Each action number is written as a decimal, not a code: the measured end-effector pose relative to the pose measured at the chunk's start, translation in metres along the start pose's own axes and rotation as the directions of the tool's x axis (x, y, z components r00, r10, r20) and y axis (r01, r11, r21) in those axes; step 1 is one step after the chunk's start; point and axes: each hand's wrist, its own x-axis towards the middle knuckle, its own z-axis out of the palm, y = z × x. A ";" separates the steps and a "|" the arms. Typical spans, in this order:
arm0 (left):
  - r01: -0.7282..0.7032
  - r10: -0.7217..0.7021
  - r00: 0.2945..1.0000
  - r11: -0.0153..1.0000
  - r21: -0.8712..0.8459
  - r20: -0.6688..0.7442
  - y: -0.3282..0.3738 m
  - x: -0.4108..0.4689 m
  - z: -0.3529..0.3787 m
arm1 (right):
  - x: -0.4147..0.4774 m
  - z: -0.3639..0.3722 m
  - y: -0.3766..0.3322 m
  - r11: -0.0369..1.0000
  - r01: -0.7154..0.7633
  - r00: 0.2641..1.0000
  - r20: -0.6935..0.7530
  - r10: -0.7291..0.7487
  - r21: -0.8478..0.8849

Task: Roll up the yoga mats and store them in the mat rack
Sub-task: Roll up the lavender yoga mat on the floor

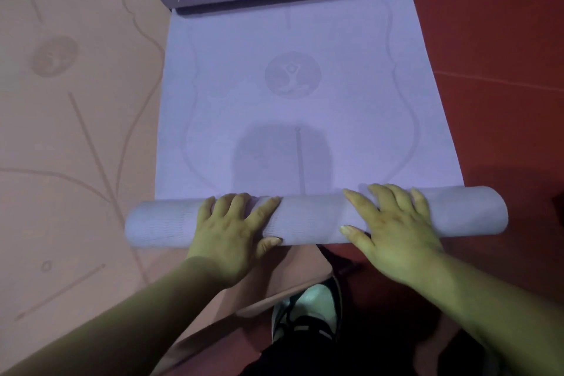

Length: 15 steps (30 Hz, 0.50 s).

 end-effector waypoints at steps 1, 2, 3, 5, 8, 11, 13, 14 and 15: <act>0.000 0.000 1.000 1.000 -0.009 0.005 -0.001 0.002 -0.001 | -0.003 0.001 0.000 1.000 0.003 1.000 -0.008 -0.003 -0.002; 0.001 -0.001 1.000 1.000 -0.019 0.012 -0.003 0.004 -0.001 | -0.006 0.002 -0.001 1.000 0.004 1.000 -0.014 -0.004 -0.005; 0.001 -0.001 1.000 1.000 -0.027 0.022 -0.005 0.006 -0.002 | -0.009 0.004 -0.002 1.000 0.004 1.000 -0.021 -0.004 -0.009; 0.002 0.000 0.999 0.999 -0.040 0.046 -0.007 0.010 -0.004 | -0.009 0.006 -0.003 1.000 0.004 1.000 -0.010 -0.004 -0.014; 0.007 0.000 0.995 0.998 -0.064 0.103 -0.009 0.016 -0.008 | 0.002 0.002 0.000 1.000 -0.003 0.997 0.072 0.005 -0.029; 0.011 -0.004 0.994 0.998 -0.060 0.112 -0.010 0.020 -0.011 | 0.011 -0.006 0.004 0.999 -0.005 0.989 0.149 0.010 -0.035; 0.017 -0.013 0.996 0.999 -0.041 0.083 -0.007 0.017 -0.012 | 0.015 -0.009 0.005 1.000 -0.007 0.985 0.174 0.011 -0.026; 0.017 -0.015 0.998 0.999 -0.032 0.063 -0.005 0.014 -0.012 | 0.016 -0.011 0.005 1.000 -0.010 0.981 0.193 0.013 -0.017; 0.013 -0.012 0.999 1.000 -0.024 0.044 -0.003 0.010 -0.011 | 0.018 -0.013 0.005 1.000 -0.009 0.978 0.208 0.011 -0.008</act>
